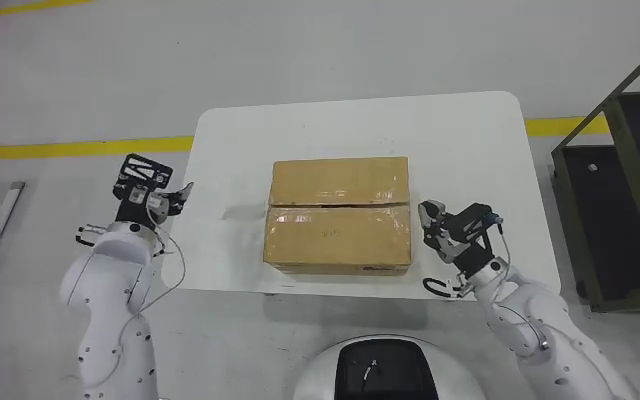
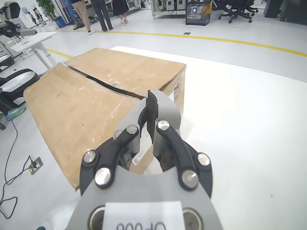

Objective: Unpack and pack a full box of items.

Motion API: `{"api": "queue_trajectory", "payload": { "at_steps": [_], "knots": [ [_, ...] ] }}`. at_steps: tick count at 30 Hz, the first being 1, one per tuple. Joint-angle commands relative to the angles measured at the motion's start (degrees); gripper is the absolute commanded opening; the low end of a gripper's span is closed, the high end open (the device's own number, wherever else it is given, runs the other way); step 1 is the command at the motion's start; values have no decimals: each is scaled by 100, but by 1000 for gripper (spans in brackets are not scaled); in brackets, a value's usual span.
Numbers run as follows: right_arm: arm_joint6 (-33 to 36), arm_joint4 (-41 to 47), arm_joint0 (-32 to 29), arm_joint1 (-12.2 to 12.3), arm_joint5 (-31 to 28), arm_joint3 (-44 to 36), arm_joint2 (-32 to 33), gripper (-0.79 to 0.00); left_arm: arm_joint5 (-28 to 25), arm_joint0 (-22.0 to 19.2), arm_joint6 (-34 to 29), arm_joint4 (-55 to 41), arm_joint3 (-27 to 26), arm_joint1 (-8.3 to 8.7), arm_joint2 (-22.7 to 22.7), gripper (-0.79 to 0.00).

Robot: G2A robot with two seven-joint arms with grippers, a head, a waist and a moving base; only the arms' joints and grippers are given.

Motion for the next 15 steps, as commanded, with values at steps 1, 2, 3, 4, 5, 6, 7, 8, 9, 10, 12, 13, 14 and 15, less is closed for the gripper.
{"api": "queue_trajectory", "payload": {
  "at_steps": [1, 2, 3, 4, 5, 6, 7, 8, 9, 10, 12, 13, 14, 15],
  "knots": [
    [-12, -10, -73, 12, 25, -53, 107, -785, 74, 75, -72, -364, -235, -61, 575, 0],
    [-12, -15, -115, 18, 33, -86, 156, -785, 115, 81, -153, -433, -318, -85, 822, 0],
    [-12, -33, -158, 26, 43, -119, 212, -785, 140, 78, -213, -565, -385, -115, 1100, 0],
    [-20, -51, -203, 33, 47, -153, 266, -785, 166, 66, -265, -822, -412, -150, 1358, 0],
    [-16, -84, -253, 41, 47, -189, 321, -785, 341, 17, -390, -1013, -477, -185, 1544, 0],
    [-12, -111, -309, 49, 52, -218, 380, -785, 303, -29, -456, -1159, -594, -215, 1832, 0],
    [-13, -119, -366, 56, 48, -253, 431, -785, 226, -98, -537, -1233, -626, -232, 2028, 0],
    [-17, -125, -427, 64, 39, -284, 485, -785, 268, -164, -609, -1289, -647, -251, 2164, 0],
    [-20, -136, -487, 70, 36, -300, 538, -785, 253, -203, -640, -1392, -673, -272, 2349, 0],
    [-28, -137, -539, 77, 31, -318, 588, -785, 243, -256, -666, -1499, -678, -292, 2503, 0],
    [-52, -105, -642, 84, 43, -336, 673, -785, 298, -369, -728, -1581, -660, -331, 2782, 0],
    [-63, -87, -689, 86, 52, -343, 704, -785, 215, -428, -742, -1600, -627, -347, 2953, 0],
    [-76, -62, -732, 88, 59, -342, 726, -785, 171, -497, -789, -1538, -566, -359, 3084, 0],
    [-92, -53, -767, 90, 54, -343, 741, -785, 133, -560, -808, -1474, -505, -372, 3209, 0]
  ]
}}
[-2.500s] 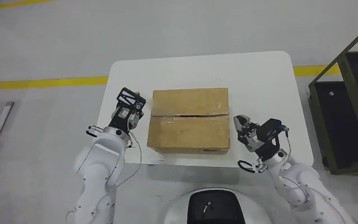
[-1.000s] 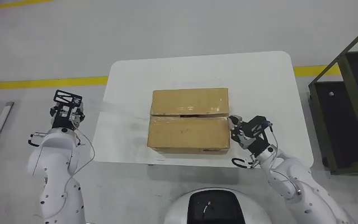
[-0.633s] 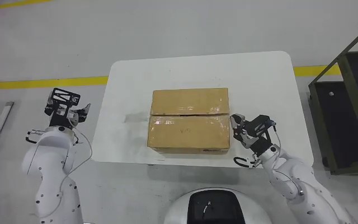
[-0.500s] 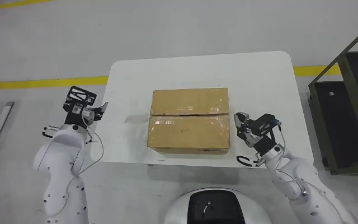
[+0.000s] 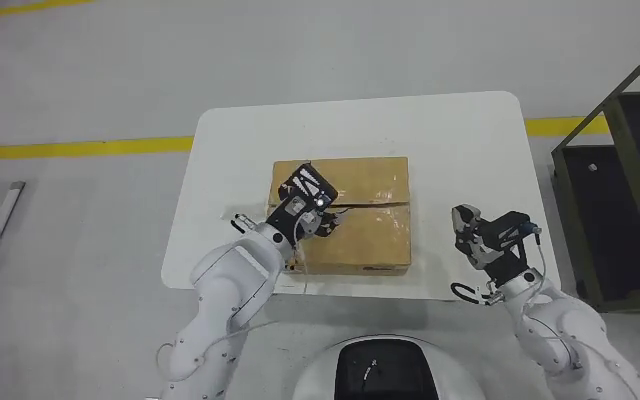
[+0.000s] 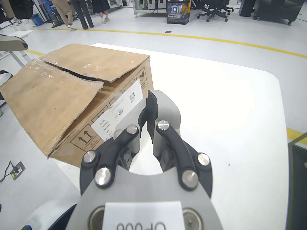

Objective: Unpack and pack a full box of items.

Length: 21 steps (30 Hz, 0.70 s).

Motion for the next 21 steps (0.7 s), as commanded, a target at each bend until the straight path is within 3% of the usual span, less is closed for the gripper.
{"api": "queue_trajectory", "payload": {
  "at_steps": [1, 8, 21],
  "knots": [
    [-25, 20, -62, 2, 2, 4, 26, -785, -87, -121, -30, 127, 128, -24, 273, 0],
    [-89, 54, -185, 11, 23, -41, 125, -785, -108, -434, -79, 469, 687, -88, 696, 0],
    [-109, 141, -251, 24, 16, -46, 252, -785, -221, -962, -266, 779, 1370, -176, 973, 0]
  ]
}}
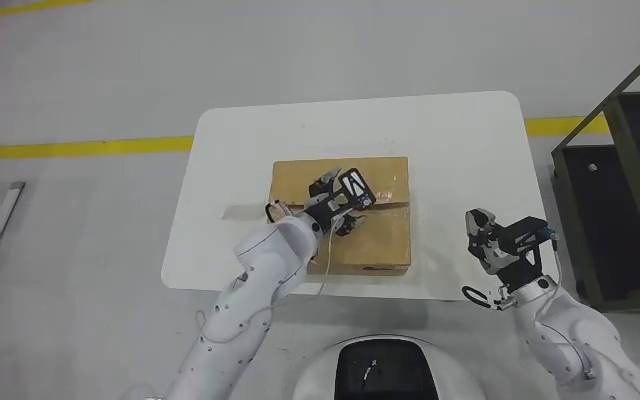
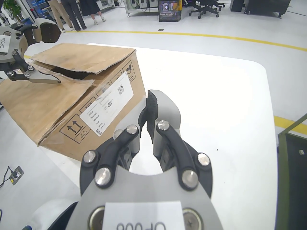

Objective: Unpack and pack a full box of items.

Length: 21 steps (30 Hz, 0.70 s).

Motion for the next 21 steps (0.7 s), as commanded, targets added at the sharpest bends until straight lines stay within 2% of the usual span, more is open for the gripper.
{"api": "queue_trajectory", "payload": {
  "at_steps": [1, 14, 15, 17, 18, 20, 21],
  "knots": [
    [-4, 13, 5, 0, -4, 7, -1, -785, -34, -62, -13, 24, 87, -11, 32, 0],
    [-21, 6, 92, -4, -45, 101, -121, -785, -196, -245, 113, 582, 374, -25, 109, 0],
    [-25, 4, 95, -4, -44, 104, -124, -785, -196, -224, 118, 607, 379, -23, 99, -34],
    [-36, 14, 98, -4, -42, 111, -130, -785, -190, -185, 135, 646, 359, -19, 84, -179],
    [-38, 13, 100, -4, -42, 114, -133, -785, -189, -166, 143, 660, 347, -19, 80, -406],
    [-44, 10, 102, -4, -39, 121, -139, -785, -186, -133, 169, 697, 319, -19, 80, -480],
    [-47, 9, 103, -4, -38, 124, -142, -785, -183, -119, 197, 711, 309, -19, 79, -597]
  ]
}}
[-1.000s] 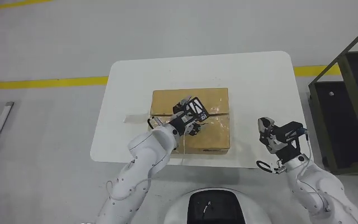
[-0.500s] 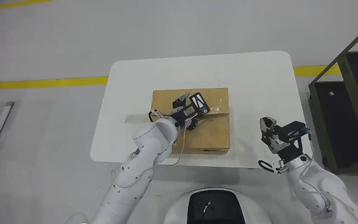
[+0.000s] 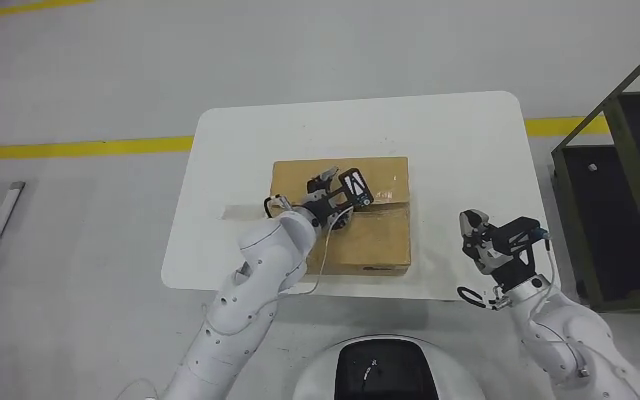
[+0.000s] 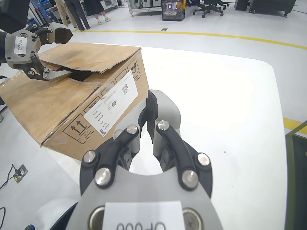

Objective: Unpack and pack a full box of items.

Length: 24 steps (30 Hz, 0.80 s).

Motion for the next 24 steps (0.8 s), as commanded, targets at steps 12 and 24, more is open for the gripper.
{"api": "queue_trajectory", "payload": {
  "at_steps": [12, 24],
  "knots": [
    [3, -30, -17, 0, 48, 6, -42, -785, -3, 195, 349, 89, -178, 4, -66, -785],
    [-26, -51, -85, -1, 104, -85, -58, -785, -79, 343, 242, 56, -704, -1, -117, 0]
  ]
}}
